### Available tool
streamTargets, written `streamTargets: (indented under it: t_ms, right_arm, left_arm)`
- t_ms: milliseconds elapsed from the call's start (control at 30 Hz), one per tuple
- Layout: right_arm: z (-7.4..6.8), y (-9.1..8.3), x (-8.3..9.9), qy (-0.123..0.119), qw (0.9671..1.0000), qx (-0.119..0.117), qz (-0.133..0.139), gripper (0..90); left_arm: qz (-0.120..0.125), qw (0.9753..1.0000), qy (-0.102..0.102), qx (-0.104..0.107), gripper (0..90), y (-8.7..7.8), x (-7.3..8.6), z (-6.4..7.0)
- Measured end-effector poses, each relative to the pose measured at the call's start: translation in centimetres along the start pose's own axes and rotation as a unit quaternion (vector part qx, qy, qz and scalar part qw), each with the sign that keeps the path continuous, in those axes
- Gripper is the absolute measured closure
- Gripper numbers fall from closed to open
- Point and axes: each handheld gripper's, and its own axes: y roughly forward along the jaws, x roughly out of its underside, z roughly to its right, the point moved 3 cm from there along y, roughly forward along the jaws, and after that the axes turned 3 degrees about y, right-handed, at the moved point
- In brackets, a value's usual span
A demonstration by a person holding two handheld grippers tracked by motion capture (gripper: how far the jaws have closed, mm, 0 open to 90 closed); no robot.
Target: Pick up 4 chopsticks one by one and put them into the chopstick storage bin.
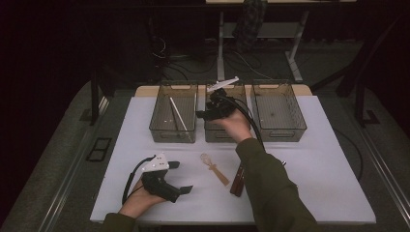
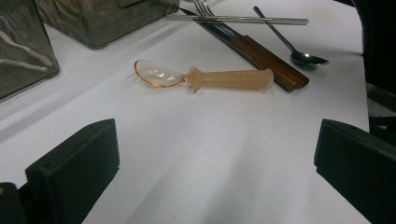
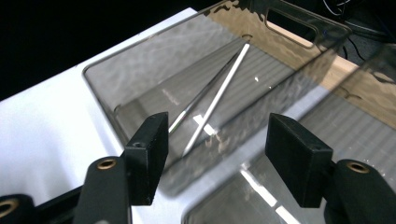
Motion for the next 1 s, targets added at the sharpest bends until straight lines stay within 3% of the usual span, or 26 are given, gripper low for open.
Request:
streamTargets:
  t_ms: [200,333,567,867,1000]
  right_arm:
    - [0.5,-2.9,2.1,-0.009,0.9999,-0.005,0.008,35.0]
    - [0.7,-4.8,3.1,-0.008,0.9994,-0.016,0.030,28.3]
    - [0.7,-7.7,4.9,-0.017,0.9978,-0.025,0.059,26.9]
    - [1.5,-9.7,7.8,-0.006,0.9969,-0.021,0.075,24.2]
    - [1.9,-10.3,9.1,0.007,0.9966,-0.008,0.082,22.8]
  left_arm:
    - [-0.001,1.0000,-0.002,-0.002,0.0,0.1,0.0,0.0]
    - [-0.003,1.0000,-0.004,-0.004,0.0,0.1,0.1,0.0]
    - [-0.002,0.9999,-0.008,-0.007,0.0,0.1,0.1,-0.1]
    - [-0.005,0.9999,-0.009,-0.007,0.0,0.2,0.2,-0.1]
    - [-0.006,0.9999,-0.008,-0.008,0.0,0.2,0.2,-0.2]
